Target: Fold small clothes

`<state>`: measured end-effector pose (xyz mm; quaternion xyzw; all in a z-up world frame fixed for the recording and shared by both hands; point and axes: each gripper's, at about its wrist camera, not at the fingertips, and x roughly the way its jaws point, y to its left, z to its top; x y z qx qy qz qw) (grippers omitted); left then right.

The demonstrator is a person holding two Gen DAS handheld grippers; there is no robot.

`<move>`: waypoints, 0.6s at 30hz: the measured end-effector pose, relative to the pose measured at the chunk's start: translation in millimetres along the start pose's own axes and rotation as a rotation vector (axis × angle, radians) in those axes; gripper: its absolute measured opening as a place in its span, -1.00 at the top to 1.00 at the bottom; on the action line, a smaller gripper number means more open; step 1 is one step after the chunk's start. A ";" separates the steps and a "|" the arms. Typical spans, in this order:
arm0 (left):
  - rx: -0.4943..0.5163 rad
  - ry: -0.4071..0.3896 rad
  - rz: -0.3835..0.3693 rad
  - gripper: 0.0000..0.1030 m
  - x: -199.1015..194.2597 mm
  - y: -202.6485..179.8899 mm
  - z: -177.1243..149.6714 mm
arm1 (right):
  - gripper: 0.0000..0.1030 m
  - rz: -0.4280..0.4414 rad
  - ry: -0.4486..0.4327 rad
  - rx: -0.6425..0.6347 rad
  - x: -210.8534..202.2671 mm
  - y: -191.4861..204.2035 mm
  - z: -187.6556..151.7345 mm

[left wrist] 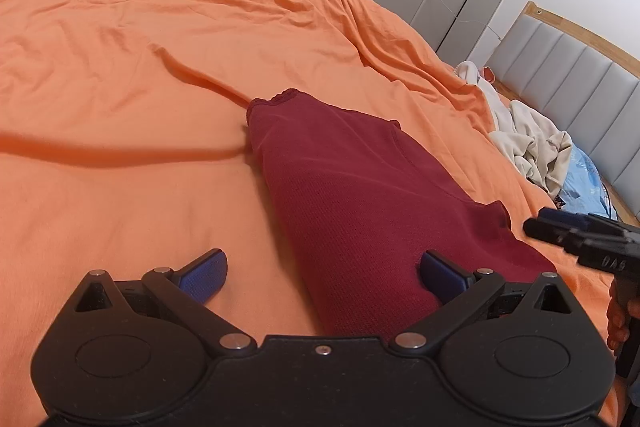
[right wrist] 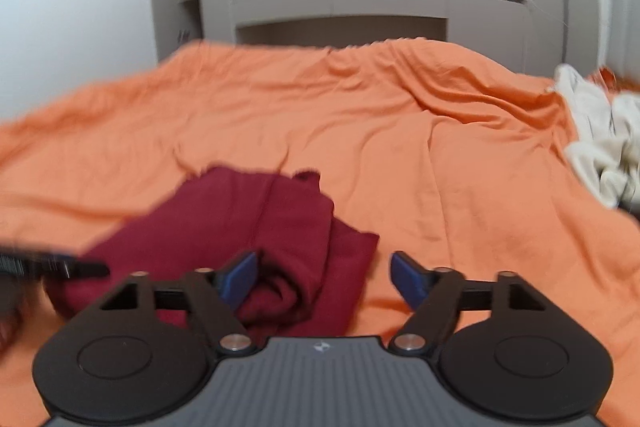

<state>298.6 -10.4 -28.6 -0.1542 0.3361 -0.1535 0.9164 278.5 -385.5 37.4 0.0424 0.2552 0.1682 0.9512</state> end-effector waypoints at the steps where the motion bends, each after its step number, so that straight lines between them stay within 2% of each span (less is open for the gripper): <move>1: -0.001 0.000 -0.001 -0.99 -0.2 0.0 -0.2 | -0.66 0.018 -0.006 0.048 3.8 -4.1 0.3; 3: -0.001 0.001 0.000 -0.99 -0.2 -0.1 -0.3 | -0.66 0.058 0.000 0.139 16.2 -11.6 0.3; 5: 0.001 0.001 0.002 -0.99 0.4 -0.7 -0.6 | -0.51 0.083 0.017 0.213 33.9 -17.5 0.5; 7: 0.004 0.003 0.005 -0.99 1.2 -0.5 -0.8 | -0.38 0.089 0.048 0.268 50.8 -23.7 -1.8; 10: 0.007 0.003 0.008 -0.99 2.0 -0.4 -1.2 | -0.34 0.093 0.099 0.327 65.9 -31.0 -12.3; 12: 0.006 0.003 0.007 -0.99 2.0 -0.9 -1.2 | -0.21 0.090 0.106 0.333 67.3 -31.0 -17.2; 14: 0.007 0.003 0.007 -0.99 2.0 -0.9 -1.3 | 0.01 0.095 0.092 0.337 65.7 -31.0 -16.6; 16: 0.008 0.004 0.008 -0.99 2.3 -0.9 -1.1 | 0.15 0.096 0.084 0.339 64.4 -29.4 -16.7; 17: 0.007 0.003 0.007 -0.99 2.1 -0.7 -1.3 | 0.31 0.095 0.085 0.335 63.7 -27.1 -17.6; 18: 0.007 0.003 0.007 -0.99 2.2 -0.5 -1.1 | 0.36 0.091 0.084 0.330 63.2 -25.6 -18.3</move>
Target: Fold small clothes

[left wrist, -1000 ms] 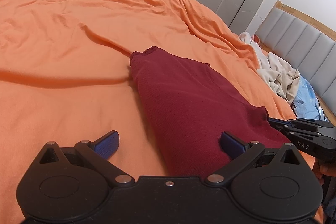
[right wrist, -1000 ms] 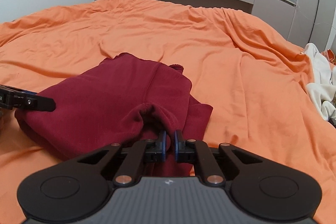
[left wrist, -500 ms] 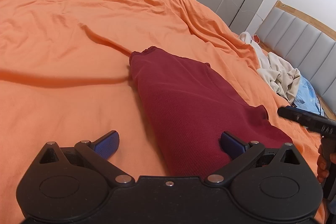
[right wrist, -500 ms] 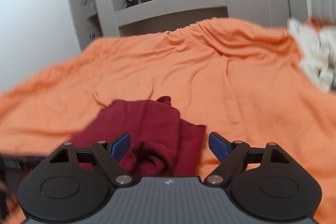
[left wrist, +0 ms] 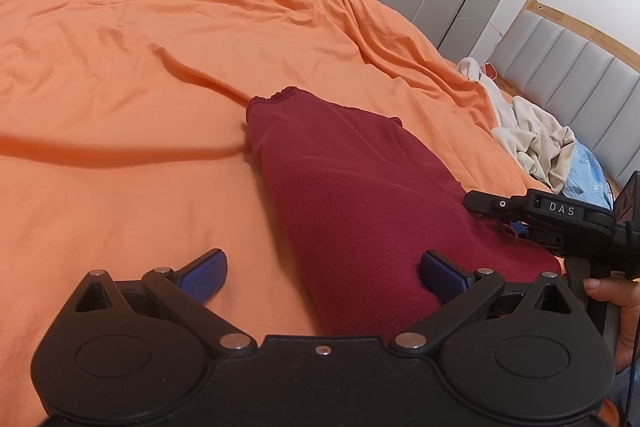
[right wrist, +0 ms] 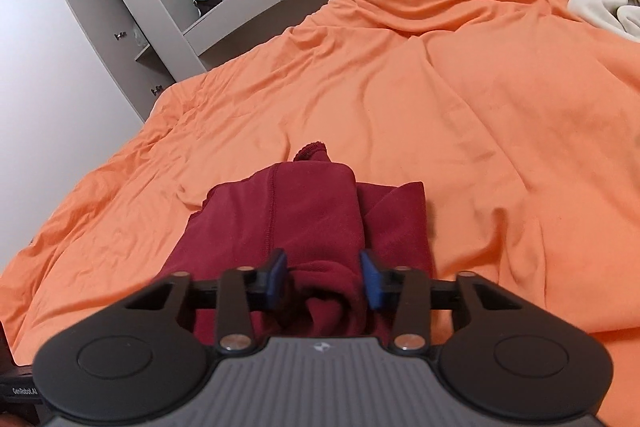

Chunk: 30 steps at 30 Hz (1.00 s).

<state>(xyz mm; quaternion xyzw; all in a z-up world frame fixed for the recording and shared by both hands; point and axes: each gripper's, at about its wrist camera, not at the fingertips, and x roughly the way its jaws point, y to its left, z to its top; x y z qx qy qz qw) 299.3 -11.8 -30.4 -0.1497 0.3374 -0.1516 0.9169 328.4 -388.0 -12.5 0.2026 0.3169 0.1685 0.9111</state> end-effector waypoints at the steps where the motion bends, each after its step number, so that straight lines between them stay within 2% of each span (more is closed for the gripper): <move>1: 0.000 0.000 0.000 -0.99 0.4 -0.1 -0.2 | 0.47 -0.007 -0.005 -0.008 -0.7 2.2 -1.1; 2: 0.001 0.000 0.001 -0.99 0.3 -0.5 -0.2 | 0.57 -0.012 -0.011 -0.013 -1.3 3.5 -1.3; 5: 0.004 0.002 0.004 -0.99 1.7 -1.1 -0.5 | 0.66 -0.019 -0.049 -0.007 -7.7 8.0 0.7; 11: 0.008 0.031 -0.002 -0.99 6.7 -6.8 5.5 | 0.69 -0.046 -0.117 -0.012 -34.6 9.0 8.3; 16: 0.010 0.055 -0.055 -0.99 13.3 -10.8 8.9 | 0.69 -0.099 -0.028 0.012 -26.0 -4.3 2.0; 19: 0.011 0.062 -0.066 -0.99 16.0 -10.4 6.1 | 0.68 -0.125 -0.005 -0.019 -18.8 -0.5 -1.4; 22: 0.015 0.065 -0.066 -0.99 16.8 -8.8 4.3 | 0.57 -0.110 -0.010 -0.021 -23.1 0.9 -0.9; 25: 0.021 0.058 -0.062 -0.99 16.6 -10.0 2.0 | 0.21 -0.103 -0.018 -0.032 -36.6 2.0 0.7; 30: 0.010 0.055 -0.065 -0.99 15.7 -10.6 3.4 | 0.08 -0.039 -0.071 -0.054 -75.7 5.4 -3.0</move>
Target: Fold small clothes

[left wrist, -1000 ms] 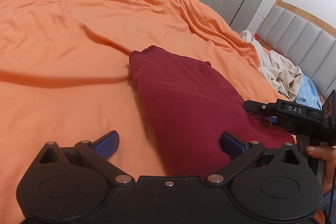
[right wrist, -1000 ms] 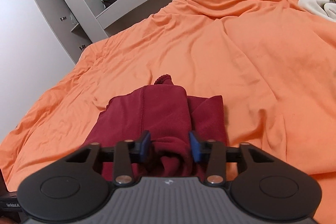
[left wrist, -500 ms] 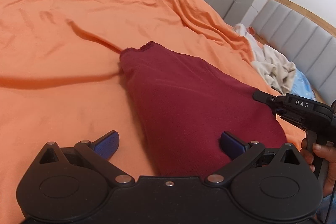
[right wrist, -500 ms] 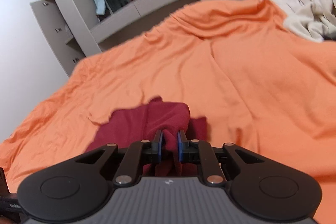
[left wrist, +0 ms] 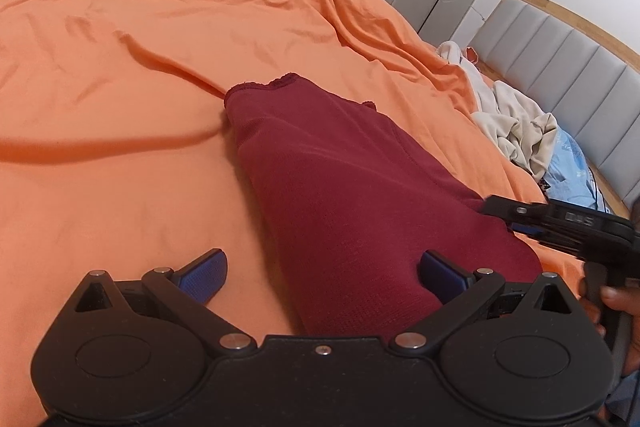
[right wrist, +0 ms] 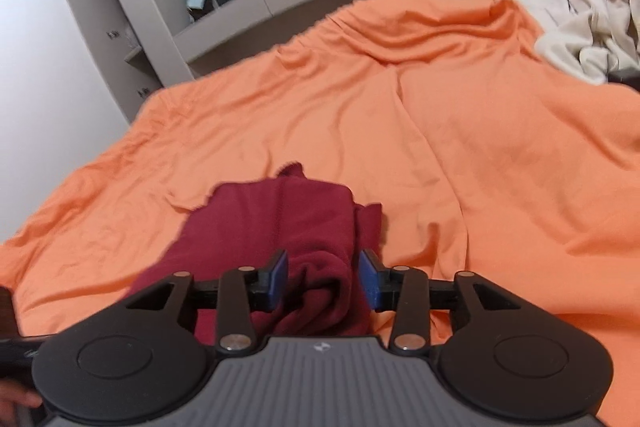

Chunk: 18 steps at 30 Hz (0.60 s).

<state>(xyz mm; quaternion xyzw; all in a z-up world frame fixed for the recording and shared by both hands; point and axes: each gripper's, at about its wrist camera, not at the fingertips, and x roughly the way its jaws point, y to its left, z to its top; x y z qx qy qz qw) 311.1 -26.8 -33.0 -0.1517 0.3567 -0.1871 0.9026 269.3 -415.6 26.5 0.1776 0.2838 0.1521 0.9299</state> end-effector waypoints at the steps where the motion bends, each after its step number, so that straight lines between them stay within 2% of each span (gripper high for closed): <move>1: -0.002 0.002 0.001 -0.99 0.3 -1.1 0.3 | 0.03 0.022 -0.001 -0.003 -7.2 0.2 -2.7; 5: -0.020 0.003 -0.007 -0.99 -3.8 -0.5 3.1 | 0.01 0.149 0.015 -0.003 -29.5 4.0 -23.6; 8: -0.050 -0.015 -0.028 -0.99 -9.8 2.6 4.1 | 0.01 0.209 0.040 -0.054 -32.1 16.7 -34.0; 10: -0.069 -0.028 -0.038 -0.99 -12.5 4.3 4.0 | 0.03 0.206 0.050 -0.108 -29.6 27.4 -37.4; 12: -0.078 -0.033 -0.037 -0.99 -13.4 5.5 3.9 | 0.08 0.163 0.073 -0.129 -22.4 32.6 -40.1; 14: -0.079 -0.034 -0.029 -0.99 -13.5 5.9 3.2 | 0.57 0.150 0.096 -0.125 -16.3 33.3 -44.5; 18: -0.071 -0.034 -0.023 -0.99 -13.3 4.3 2.9 | 0.77 0.123 0.052 -0.176 -27.3 39.8 -47.6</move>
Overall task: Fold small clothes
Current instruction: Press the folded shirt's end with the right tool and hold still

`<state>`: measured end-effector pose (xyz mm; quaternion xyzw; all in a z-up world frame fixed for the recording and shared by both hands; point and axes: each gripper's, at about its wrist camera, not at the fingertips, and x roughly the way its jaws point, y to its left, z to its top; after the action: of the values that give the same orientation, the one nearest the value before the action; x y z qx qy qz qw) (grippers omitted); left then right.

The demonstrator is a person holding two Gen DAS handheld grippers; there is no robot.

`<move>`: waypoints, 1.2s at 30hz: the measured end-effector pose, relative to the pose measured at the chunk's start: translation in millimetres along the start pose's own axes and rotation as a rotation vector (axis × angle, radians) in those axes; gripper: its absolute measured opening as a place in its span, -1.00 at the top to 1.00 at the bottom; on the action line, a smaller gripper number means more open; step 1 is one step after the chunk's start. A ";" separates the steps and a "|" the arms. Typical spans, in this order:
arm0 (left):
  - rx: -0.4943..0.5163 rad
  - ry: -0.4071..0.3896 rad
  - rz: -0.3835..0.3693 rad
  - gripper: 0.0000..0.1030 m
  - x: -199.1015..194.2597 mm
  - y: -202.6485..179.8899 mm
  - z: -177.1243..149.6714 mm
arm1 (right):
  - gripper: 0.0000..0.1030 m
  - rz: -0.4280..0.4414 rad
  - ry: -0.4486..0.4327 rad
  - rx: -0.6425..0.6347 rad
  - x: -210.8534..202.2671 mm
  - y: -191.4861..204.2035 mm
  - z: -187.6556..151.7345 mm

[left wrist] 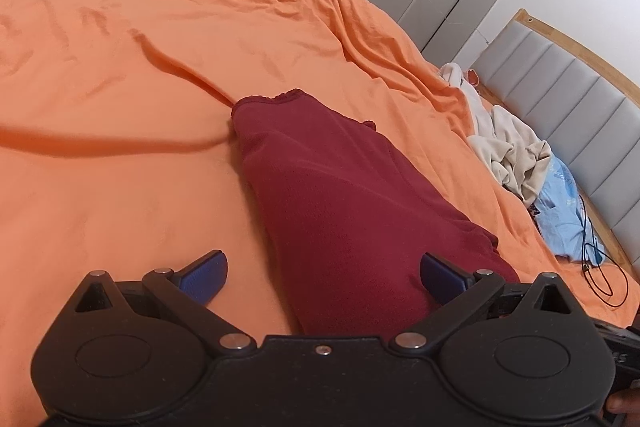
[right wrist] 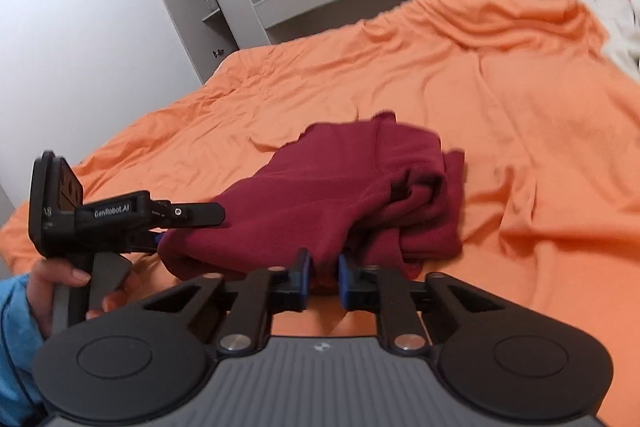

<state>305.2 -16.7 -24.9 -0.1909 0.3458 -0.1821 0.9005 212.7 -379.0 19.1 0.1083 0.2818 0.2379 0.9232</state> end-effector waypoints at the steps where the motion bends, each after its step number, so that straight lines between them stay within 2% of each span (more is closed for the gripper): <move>1: 0.000 -0.001 0.000 -0.99 -0.8 0.3 -0.2 | 0.79 -0.015 -0.019 -0.009 -5.6 0.1 1.5; 5: -0.013 -0.018 -0.006 -0.99 -6.0 1.5 2.3 | 0.82 -0.050 -0.036 0.003 -17.7 -7.1 2.4; 8: -0.026 -0.042 -0.008 -0.99 -12.0 5.8 5.8 | 0.81 -0.063 0.015 -0.026 -10.0 -4.2 -2.2; 12: -0.020 0.012 0.036 -0.99 -3.7 8.9 4.6 | 0.73 -0.062 0.038 -0.034 -6.8 -4.1 -4.9; 16: 0.032 0.022 0.060 -0.99 -1.0 5.2 1.0 | 0.11 -0.060 -0.005 0.023 -16.9 -15.1 0.3; 18: 0.028 0.021 0.057 -0.99 -0.6 7.0 0.3 | -0.08 -0.066 -0.029 0.053 -20.9 -21.2 4.2; 20: 0.031 0.020 0.058 -0.99 -0.8 5.5 0.6 | -0.43 -0.067 -0.044 0.081 -20.5 -26.8 7.5; 23: 0.036 0.017 0.061 -0.99 0.0 5.7 -0.3 | -0.77 -0.078 -0.055 0.126 -13.8 -38.1 18.0; 29: 0.041 0.016 0.062 -0.99 1.3 5.7 -2.0 | -0.97 -0.074 -0.044 0.270 21.5 -72.9 37.6; 33: 0.043 0.014 0.063 -0.99 2.2 4.8 -3.5 | -1.00 -0.057 -0.021 0.296 50.5 -87.7 45.6; 36: 0.044 0.013 0.063 -0.99 2.5 5.0 -3.8 | -1.00 -0.030 -0.022 0.386 69.5 -102.7 48.1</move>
<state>305.2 -14.3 -31.3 -0.1590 0.3535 -0.1626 0.9074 329.6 -436.0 -8.5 0.2816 0.3139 0.1644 0.8917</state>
